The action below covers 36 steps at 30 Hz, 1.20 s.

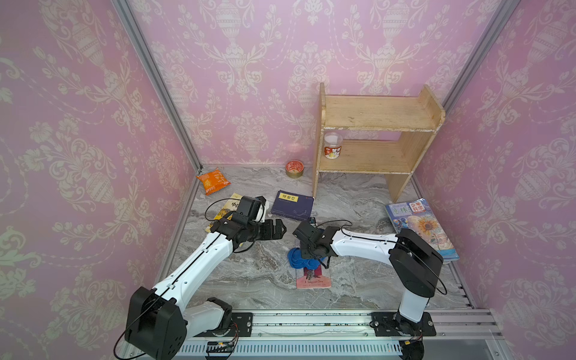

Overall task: Wipe the cover of the book
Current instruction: Wipe the dirt from the cover of the book.

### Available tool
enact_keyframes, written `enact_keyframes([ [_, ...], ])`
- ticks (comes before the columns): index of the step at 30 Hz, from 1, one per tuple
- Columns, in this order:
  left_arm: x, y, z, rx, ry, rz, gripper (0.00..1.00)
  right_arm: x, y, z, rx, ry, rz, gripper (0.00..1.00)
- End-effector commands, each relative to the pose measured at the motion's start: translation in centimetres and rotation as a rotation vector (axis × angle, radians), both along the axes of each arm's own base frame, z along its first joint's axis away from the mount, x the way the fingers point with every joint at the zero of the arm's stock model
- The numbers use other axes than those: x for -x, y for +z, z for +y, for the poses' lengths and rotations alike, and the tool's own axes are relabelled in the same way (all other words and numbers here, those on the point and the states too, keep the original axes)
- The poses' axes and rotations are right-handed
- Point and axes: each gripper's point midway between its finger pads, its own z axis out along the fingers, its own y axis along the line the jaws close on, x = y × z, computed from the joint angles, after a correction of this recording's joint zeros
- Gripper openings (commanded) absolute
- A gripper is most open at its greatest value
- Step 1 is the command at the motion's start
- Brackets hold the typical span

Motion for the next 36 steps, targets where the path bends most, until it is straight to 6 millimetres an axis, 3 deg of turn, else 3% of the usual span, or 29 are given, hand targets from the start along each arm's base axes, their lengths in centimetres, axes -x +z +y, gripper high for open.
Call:
enact_keyframes([
  [1, 0.8, -1.2, 0.2, 0.017, -0.043, 0.058, 0.99, 0.9, -1.4, -3.8, 0.048, -0.076, 0.049, 0.0],
  [5, 0.7, -1.4, 0.5, 0.027, -0.028, 0.069, 0.99, 0.9, -0.9, -2.3, -0.002, -0.066, 0.045, 0.0],
  [10, 0.7, -1.4, 0.6, 0.03, -0.022, 0.064, 0.99, 0.2, -1.0, 4.1, -0.052, 0.01, 0.048, 0.0],
  [12, 0.7, -1.4, 0.7, 0.028, -0.021, 0.062, 0.99, 0.1, -1.4, 5.3, -0.06, 0.017, 0.059, 0.0],
  [14, 0.7, -1.4, 0.8, 0.022, -0.019, 0.057, 0.99, -0.1, -1.7, 4.9, -0.058, 0.0, 0.061, 0.0],
  [17, 0.7, -1.4, 0.9, 0.021, -0.016, 0.051, 0.99, 0.1, -1.4, 2.7, -0.056, -0.035, 0.054, 0.0],
  [21, 0.6, -1.5, 0.8, 0.029, -0.015, 0.061, 0.99, 1.0, -1.6, -2.0, -0.048, -0.086, 0.053, 0.0],
  [26, 0.7, -1.8, 0.5, 0.041, -0.023, 0.075, 0.99, 1.4, -2.1, -5.8, -0.034, -0.142, 0.068, 0.0],
  [29, 0.7, -1.8, 0.4, 0.047, -0.024, 0.077, 0.99, 1.5, -2.3, -4.8, -0.057, -0.127, 0.084, 0.0],
  [34, 0.7, -1.9, 0.4, 0.046, -0.025, 0.08, 0.99, 3.0, -2.8, 0.7, -0.038, -0.026, 0.099, 0.0],
  [36, 0.8, -1.9, 0.4, 0.045, -0.025, 0.081, 0.99, 3.6, -3.2, 1.7, -0.011, -0.005, 0.109, 0.0],
])
